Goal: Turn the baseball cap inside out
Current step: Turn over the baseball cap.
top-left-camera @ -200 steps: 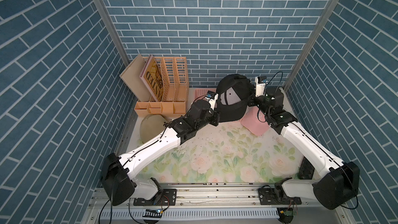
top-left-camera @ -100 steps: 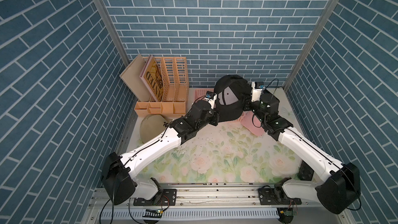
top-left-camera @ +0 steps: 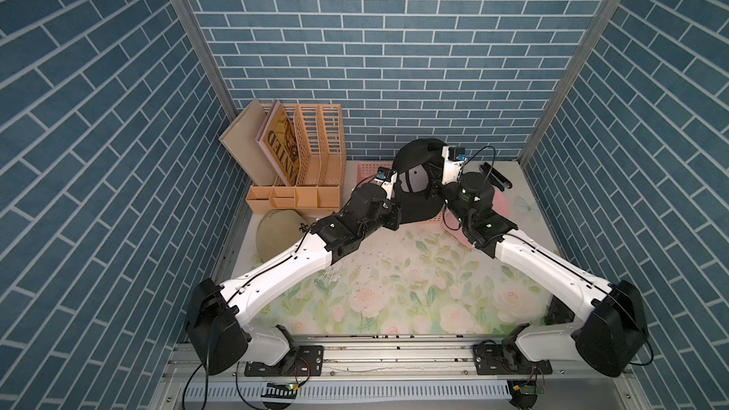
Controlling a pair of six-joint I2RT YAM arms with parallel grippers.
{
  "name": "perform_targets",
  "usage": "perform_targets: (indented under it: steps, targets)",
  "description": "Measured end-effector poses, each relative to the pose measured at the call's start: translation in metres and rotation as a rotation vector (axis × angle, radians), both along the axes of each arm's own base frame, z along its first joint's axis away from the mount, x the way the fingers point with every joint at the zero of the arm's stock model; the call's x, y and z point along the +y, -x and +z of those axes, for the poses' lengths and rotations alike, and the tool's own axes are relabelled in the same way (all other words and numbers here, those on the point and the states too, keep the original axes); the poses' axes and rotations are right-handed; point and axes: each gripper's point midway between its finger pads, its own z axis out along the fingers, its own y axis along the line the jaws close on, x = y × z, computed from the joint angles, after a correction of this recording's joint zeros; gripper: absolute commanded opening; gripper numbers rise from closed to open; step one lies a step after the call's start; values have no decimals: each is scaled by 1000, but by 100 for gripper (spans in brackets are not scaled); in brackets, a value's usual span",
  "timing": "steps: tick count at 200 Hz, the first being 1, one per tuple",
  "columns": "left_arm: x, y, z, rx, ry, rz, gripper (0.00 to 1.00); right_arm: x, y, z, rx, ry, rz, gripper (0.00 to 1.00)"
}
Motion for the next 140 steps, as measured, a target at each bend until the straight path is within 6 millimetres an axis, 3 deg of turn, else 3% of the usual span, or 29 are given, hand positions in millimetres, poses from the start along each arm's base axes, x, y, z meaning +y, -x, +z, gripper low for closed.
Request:
perform_targets:
  steps: [25,50,70,81,101,140]
  targets:
    - [1,2,3,1,6,-2,0,3,-30,5,-12,-7,-38,0]
    - [3,7,8,-5,24,-5,0,-27,-62,22,-56,-37,-138,0]
    - [2,7,13,-12,45,-3,0,-41,-79,37,-84,-52,-173,16]
    - [1,6,17,-23,60,-2,0,-37,-81,43,-95,-59,-156,25]
    - [0,5,17,-25,66,3,0,-21,-79,52,-109,-69,-90,32]
    - [-6,-1,-2,10,40,5,0,14,-65,52,-108,-92,47,42]
